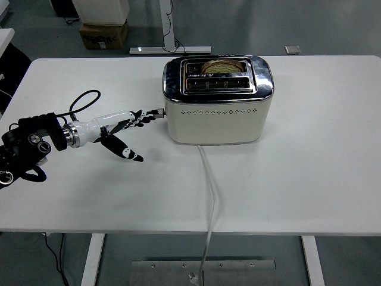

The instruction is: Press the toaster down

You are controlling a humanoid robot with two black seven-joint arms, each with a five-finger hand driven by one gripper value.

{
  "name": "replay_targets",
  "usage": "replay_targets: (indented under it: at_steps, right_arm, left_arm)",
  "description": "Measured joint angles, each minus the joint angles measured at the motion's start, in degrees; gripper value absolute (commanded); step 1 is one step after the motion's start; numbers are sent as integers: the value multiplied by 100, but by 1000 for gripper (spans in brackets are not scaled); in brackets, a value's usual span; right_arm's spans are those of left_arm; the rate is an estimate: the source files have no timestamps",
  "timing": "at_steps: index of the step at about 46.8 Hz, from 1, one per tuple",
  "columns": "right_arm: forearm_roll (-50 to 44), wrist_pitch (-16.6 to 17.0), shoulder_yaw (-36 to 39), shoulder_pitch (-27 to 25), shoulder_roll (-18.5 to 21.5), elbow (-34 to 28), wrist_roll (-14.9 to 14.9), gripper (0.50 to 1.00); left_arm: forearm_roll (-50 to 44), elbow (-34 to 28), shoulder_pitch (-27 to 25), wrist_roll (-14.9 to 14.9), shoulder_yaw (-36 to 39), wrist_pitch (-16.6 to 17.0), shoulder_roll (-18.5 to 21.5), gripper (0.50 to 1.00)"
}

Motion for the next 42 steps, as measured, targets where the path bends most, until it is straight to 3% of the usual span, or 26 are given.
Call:
replay_targets:
  at_steps: [42]
  right_arm:
    - [0, -4, 2, 0, 0, 0, 3, 1000]
  left_arm:
    - [-237, 273, 132, -60, 4, -8, 1, 1000]
